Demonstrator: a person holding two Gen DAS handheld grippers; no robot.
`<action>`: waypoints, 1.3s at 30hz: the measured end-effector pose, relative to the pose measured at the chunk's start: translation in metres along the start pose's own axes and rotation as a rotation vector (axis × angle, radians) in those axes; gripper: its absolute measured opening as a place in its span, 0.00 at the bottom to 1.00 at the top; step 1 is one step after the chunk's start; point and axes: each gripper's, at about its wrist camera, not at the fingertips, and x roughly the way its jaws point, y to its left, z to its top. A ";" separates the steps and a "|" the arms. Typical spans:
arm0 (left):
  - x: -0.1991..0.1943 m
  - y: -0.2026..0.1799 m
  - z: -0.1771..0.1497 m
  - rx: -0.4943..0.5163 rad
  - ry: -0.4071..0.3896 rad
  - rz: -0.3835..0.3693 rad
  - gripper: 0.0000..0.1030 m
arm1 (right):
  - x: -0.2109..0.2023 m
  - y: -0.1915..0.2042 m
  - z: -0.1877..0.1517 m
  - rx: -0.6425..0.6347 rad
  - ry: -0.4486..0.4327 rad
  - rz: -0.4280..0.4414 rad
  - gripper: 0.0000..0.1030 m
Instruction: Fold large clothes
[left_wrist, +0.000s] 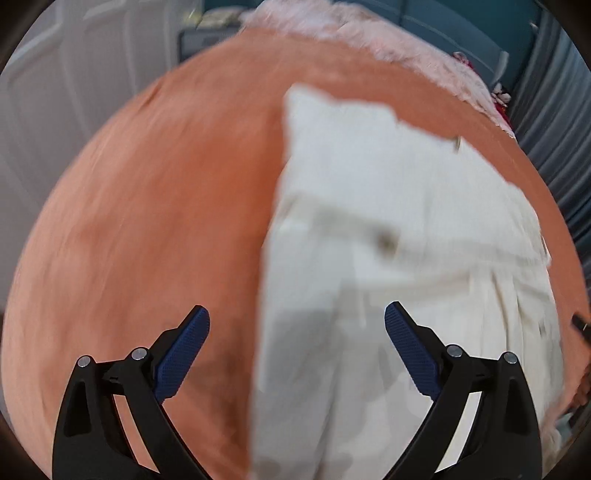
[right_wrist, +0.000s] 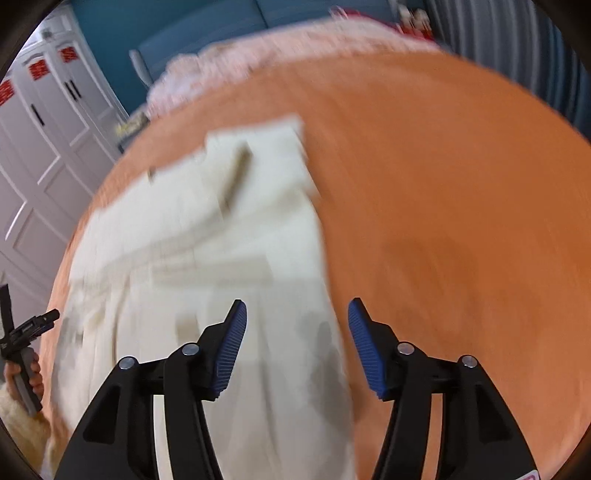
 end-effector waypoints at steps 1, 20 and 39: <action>-0.006 0.008 -0.014 -0.028 0.012 -0.010 0.91 | -0.011 -0.012 -0.023 0.034 0.029 0.014 0.56; -0.055 -0.003 -0.099 -0.157 0.036 -0.130 0.09 | -0.028 -0.002 -0.088 0.263 -0.020 0.214 0.06; -0.289 0.009 -0.264 -0.004 0.075 -0.110 0.06 | -0.258 0.006 -0.246 -0.027 0.166 0.174 0.04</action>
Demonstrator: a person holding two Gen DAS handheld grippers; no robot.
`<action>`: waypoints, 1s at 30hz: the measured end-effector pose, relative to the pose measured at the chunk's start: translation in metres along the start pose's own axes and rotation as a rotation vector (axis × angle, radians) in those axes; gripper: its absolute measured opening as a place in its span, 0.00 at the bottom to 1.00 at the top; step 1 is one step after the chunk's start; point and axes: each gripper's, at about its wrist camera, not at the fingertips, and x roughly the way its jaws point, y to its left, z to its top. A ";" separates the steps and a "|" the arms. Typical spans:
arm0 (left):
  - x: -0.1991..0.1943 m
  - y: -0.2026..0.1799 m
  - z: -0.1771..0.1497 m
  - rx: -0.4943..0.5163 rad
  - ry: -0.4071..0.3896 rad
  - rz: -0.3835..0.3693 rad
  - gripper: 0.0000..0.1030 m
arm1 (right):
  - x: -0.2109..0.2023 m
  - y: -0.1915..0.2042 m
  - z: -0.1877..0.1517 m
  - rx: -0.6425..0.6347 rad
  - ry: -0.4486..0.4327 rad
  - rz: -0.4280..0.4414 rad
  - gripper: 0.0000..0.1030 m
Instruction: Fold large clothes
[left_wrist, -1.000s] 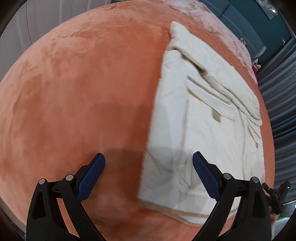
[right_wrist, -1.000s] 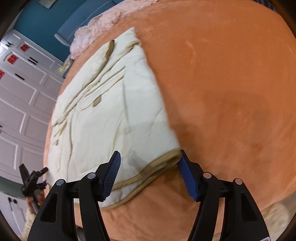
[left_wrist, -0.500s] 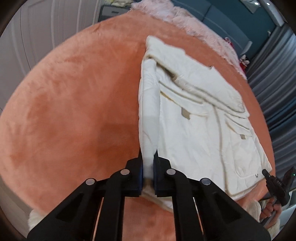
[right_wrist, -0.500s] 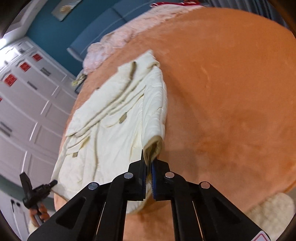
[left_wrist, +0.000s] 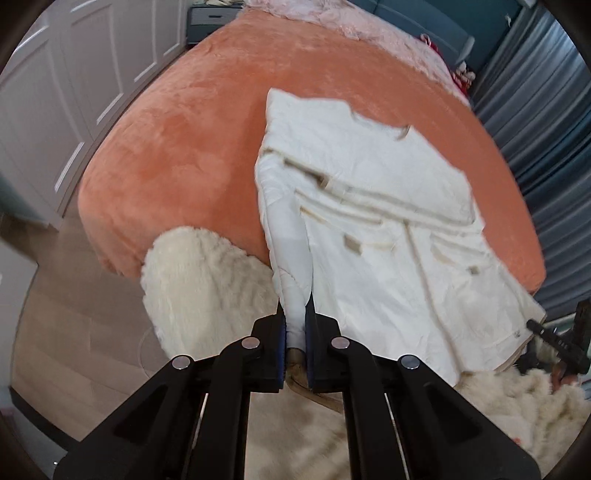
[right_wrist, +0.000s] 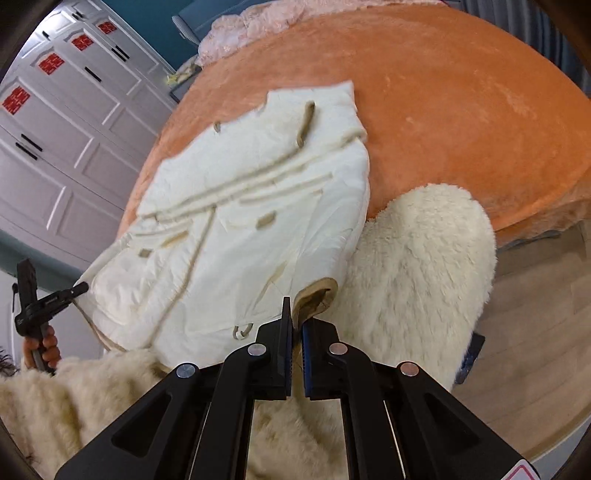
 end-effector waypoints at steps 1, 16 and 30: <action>-0.007 -0.005 -0.003 -0.011 -0.024 -0.014 0.06 | -0.006 0.004 0.004 -0.012 -0.023 0.001 0.03; 0.017 -0.043 0.161 0.007 -0.445 0.069 0.07 | 0.010 0.014 0.182 -0.020 -0.561 0.007 0.03; 0.158 -0.050 0.249 -0.001 -0.364 0.315 0.07 | 0.126 0.009 0.265 0.079 -0.536 -0.113 0.03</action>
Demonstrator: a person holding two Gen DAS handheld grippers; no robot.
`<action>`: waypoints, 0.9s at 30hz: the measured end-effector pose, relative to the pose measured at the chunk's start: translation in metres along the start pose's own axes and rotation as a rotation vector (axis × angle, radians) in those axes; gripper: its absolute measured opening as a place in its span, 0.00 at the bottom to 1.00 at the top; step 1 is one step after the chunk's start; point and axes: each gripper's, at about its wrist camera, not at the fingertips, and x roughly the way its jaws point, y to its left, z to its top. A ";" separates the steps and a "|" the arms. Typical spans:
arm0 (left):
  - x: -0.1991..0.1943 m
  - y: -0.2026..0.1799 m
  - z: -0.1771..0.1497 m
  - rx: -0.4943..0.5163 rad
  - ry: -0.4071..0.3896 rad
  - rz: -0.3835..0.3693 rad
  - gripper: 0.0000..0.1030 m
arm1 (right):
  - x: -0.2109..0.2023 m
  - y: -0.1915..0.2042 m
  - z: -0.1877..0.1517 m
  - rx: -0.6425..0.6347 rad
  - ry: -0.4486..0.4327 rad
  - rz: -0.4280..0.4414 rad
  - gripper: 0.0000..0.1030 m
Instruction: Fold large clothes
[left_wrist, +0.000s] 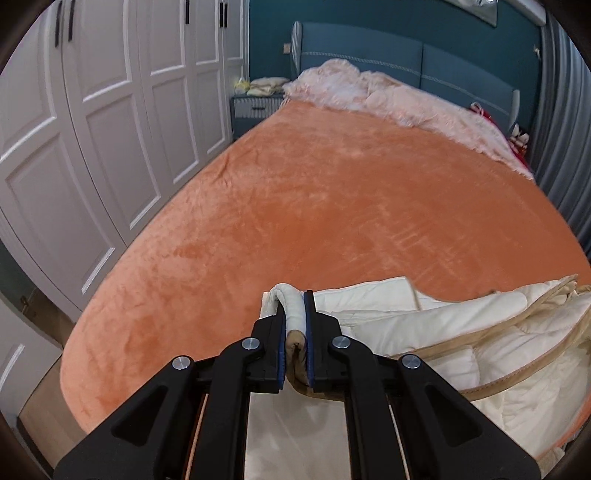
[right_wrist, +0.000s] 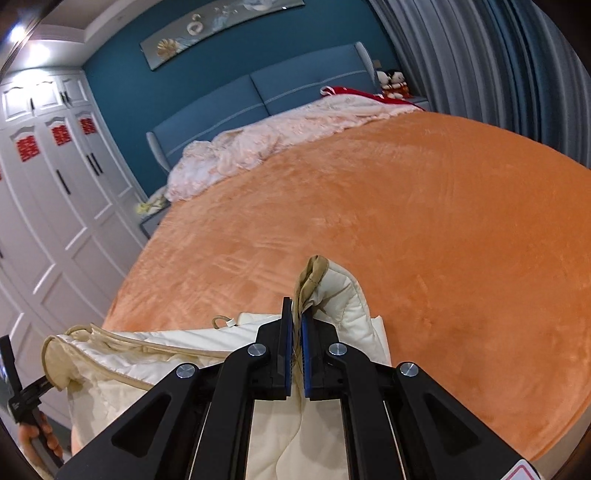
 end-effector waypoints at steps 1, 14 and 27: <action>0.006 -0.002 0.000 0.002 0.006 0.006 0.07 | 0.010 -0.001 0.000 0.004 0.008 -0.010 0.03; 0.090 -0.025 -0.007 0.059 0.104 0.076 0.07 | 0.090 -0.010 -0.012 -0.005 0.100 -0.094 0.03; 0.134 -0.033 -0.028 0.091 0.109 0.092 0.09 | 0.147 -0.020 -0.041 -0.014 0.200 -0.123 0.04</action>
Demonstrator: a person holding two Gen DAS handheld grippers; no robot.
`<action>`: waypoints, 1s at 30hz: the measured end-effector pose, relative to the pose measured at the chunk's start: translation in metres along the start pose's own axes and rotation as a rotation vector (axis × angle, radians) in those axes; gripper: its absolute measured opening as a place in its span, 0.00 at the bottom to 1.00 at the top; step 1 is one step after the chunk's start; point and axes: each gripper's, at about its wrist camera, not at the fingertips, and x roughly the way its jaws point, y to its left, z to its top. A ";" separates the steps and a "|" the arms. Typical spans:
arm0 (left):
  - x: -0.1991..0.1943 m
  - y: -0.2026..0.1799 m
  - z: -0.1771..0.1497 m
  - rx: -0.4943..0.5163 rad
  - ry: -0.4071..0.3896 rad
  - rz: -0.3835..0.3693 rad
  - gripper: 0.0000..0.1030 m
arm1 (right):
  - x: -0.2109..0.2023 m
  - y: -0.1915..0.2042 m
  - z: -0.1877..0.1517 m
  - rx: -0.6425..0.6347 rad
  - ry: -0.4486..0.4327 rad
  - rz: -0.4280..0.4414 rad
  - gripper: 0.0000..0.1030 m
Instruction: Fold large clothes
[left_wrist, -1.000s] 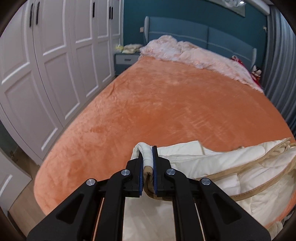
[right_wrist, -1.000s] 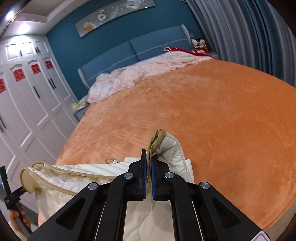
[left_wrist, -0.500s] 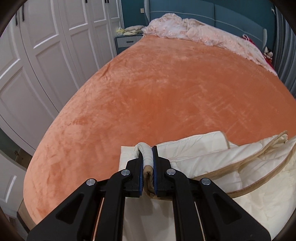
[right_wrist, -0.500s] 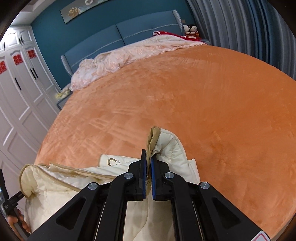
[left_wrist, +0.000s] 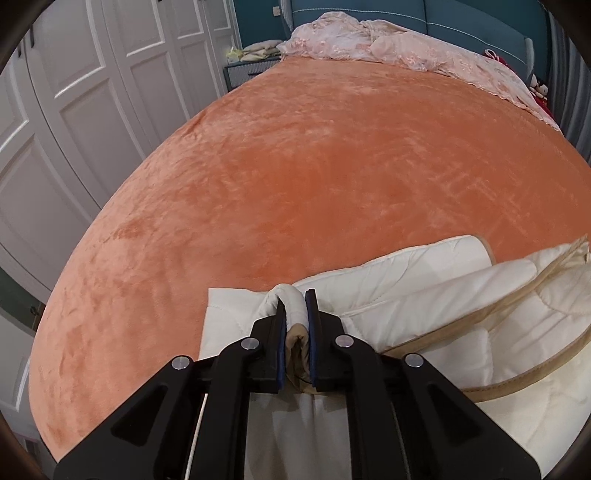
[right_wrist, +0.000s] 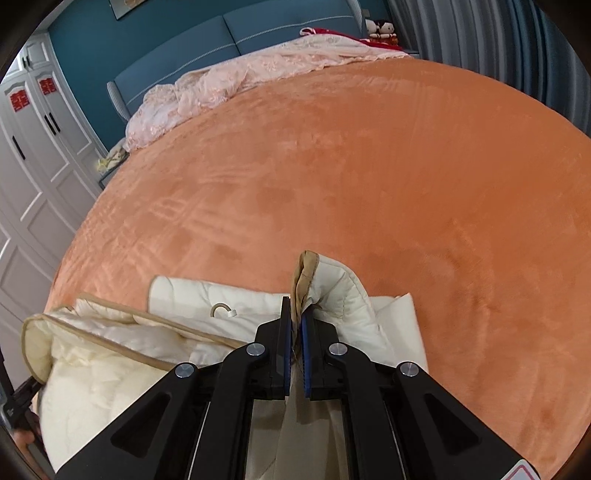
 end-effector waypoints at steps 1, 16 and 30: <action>0.001 -0.001 -0.001 0.001 -0.005 0.000 0.09 | 0.002 0.000 -0.001 -0.004 0.003 -0.003 0.04; -0.016 0.016 0.002 -0.055 -0.040 -0.072 0.15 | -0.010 0.006 0.007 -0.013 -0.015 0.015 0.13; -0.127 0.018 0.044 -0.075 -0.188 -0.226 0.66 | -0.088 0.087 0.000 -0.186 -0.081 0.257 0.12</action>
